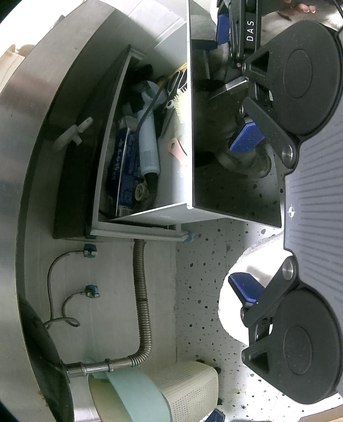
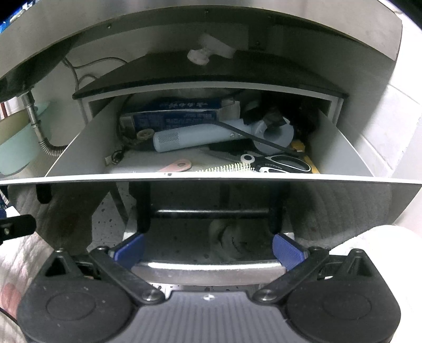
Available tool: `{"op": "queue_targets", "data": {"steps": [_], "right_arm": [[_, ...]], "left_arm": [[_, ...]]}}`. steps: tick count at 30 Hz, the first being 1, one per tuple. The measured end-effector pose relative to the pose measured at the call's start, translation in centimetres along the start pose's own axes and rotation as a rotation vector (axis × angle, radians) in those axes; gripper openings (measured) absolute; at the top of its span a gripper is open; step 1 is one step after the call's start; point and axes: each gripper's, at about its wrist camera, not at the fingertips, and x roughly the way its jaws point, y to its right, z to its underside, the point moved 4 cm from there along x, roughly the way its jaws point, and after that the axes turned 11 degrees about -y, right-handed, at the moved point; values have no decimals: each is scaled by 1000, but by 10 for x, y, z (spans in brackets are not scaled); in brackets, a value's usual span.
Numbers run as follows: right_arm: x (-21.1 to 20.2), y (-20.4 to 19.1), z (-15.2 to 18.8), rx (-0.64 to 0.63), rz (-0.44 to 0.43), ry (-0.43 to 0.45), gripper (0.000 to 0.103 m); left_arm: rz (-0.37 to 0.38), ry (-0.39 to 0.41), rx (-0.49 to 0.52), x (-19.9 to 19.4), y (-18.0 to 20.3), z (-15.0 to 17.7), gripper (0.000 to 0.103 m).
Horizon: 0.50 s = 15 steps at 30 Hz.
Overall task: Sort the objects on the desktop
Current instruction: 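Pull the drawer further out, then open the right gripper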
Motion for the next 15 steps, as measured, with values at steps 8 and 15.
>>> {"op": "queue_targets", "data": {"steps": [8, 15], "right_arm": [[-1, 1, 3, -2, -2, 21, 103], [-6, 1, 5, -3, -4, 33, 103]], "left_arm": [[-9, -3, 7, 2, 2, -1, 99], [-40, -12, 63, 3, 12, 2, 99]]}}
